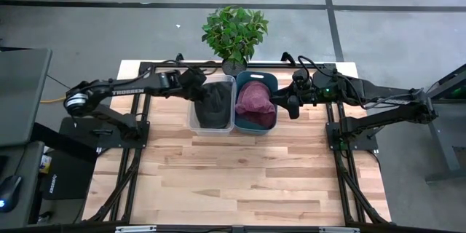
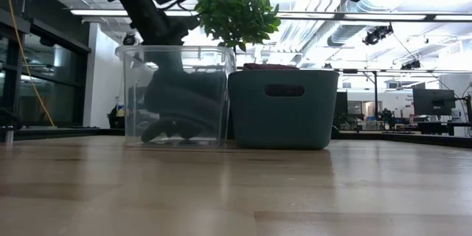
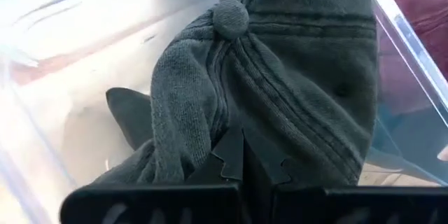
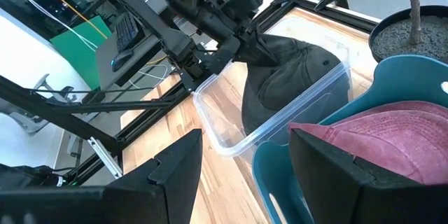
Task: Pick & Place hat
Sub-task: Put the black cap into the blue bin, then return to Home Position
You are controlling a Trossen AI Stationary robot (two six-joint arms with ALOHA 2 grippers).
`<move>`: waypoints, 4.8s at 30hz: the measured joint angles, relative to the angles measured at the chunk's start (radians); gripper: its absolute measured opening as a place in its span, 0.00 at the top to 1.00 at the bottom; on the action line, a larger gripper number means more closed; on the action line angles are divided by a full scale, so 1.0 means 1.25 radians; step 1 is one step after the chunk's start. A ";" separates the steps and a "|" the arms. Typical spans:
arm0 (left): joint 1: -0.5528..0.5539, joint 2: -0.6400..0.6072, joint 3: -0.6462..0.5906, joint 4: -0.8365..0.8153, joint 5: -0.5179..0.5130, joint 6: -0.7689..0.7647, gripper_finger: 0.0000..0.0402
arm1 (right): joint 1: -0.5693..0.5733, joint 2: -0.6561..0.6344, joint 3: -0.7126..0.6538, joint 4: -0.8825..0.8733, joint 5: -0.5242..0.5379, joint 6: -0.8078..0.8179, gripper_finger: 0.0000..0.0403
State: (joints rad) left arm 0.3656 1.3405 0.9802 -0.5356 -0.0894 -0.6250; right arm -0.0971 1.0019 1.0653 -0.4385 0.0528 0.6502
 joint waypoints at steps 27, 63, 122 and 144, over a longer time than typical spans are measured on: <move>0.000 0.024 0.202 -0.078 0.040 0.031 1.00 | 0.000 0.000 0.000 -0.008 -0.020 -0.004 0.48; -0.294 -0.527 -0.226 0.250 0.035 -0.250 1.00 | 0.282 -0.240 -0.228 0.086 0.337 -0.100 0.48; -0.329 -1.064 -0.768 0.545 -0.078 -0.322 1.00 | 0.082 -0.615 -0.803 0.605 0.311 -0.129 0.48; -0.329 -1.065 -0.772 0.462 -0.125 -0.174 1.00 | 0.082 -0.613 -0.802 0.446 0.339 -0.380 0.48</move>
State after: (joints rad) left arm -0.0460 0.0090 0.0154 0.0422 -0.2460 -0.8421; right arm 0.0054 0.2352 0.0624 0.1196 0.4772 0.1750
